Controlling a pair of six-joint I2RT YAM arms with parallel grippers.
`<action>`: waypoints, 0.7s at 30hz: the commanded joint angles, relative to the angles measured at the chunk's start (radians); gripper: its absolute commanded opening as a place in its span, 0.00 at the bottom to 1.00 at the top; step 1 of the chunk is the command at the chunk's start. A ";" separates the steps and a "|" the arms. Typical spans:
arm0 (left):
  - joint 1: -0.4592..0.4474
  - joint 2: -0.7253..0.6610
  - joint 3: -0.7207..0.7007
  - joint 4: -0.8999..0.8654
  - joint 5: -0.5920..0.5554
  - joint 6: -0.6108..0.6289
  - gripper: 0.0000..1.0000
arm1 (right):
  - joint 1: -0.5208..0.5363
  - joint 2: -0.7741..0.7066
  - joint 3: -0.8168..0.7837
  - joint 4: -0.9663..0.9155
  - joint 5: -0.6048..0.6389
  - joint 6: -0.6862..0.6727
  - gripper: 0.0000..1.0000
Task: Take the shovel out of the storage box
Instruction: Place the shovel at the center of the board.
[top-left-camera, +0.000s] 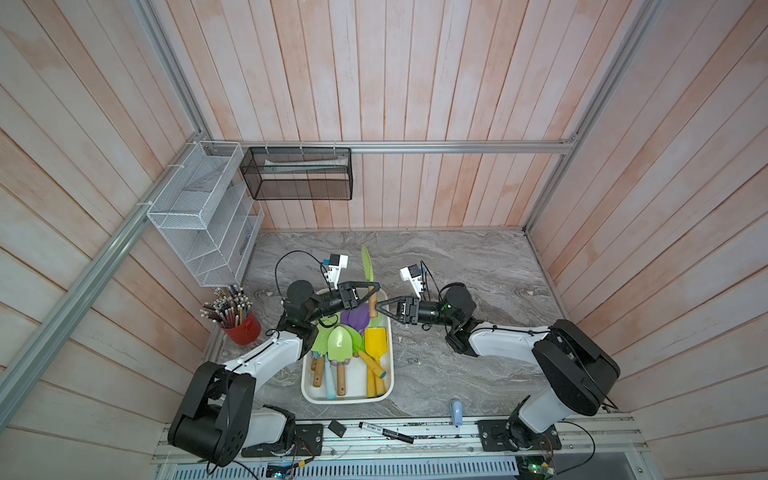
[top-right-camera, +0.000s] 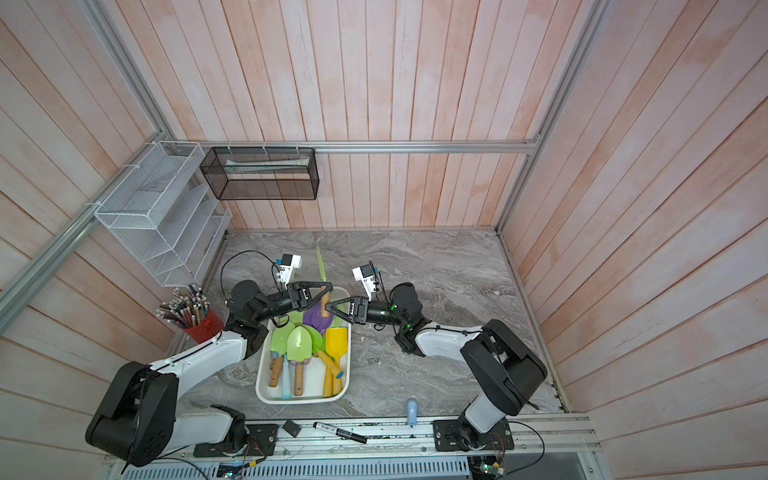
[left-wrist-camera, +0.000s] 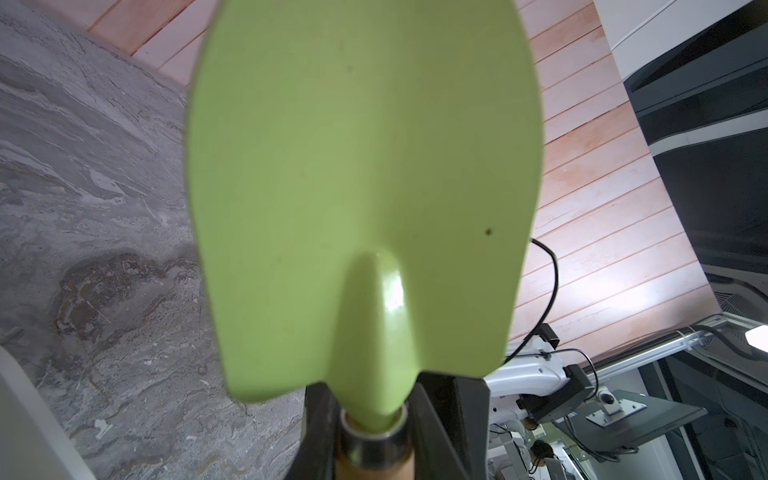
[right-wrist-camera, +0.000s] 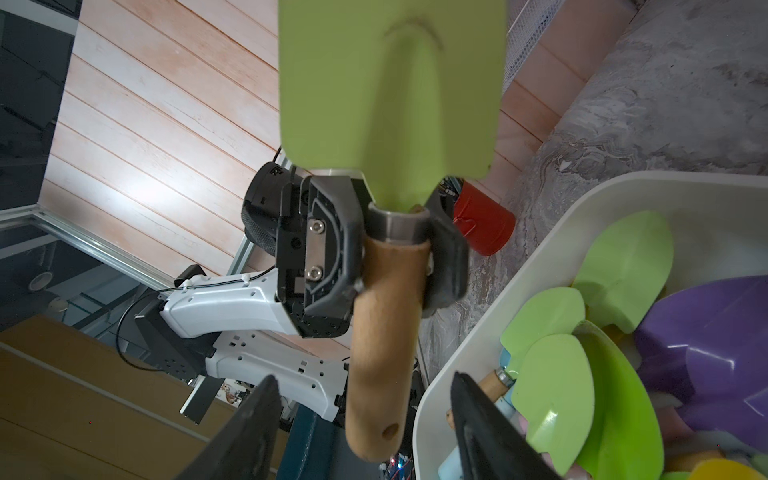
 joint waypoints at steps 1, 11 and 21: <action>0.005 0.006 -0.016 0.089 -0.008 -0.030 0.13 | 0.020 0.020 0.026 0.113 0.034 0.044 0.63; 0.004 -0.011 -0.046 0.135 -0.068 -0.056 0.13 | 0.032 0.092 0.035 0.229 0.094 0.143 0.51; 0.000 -0.008 -0.053 0.153 -0.074 -0.066 0.13 | 0.035 0.141 0.072 0.285 0.063 0.184 0.46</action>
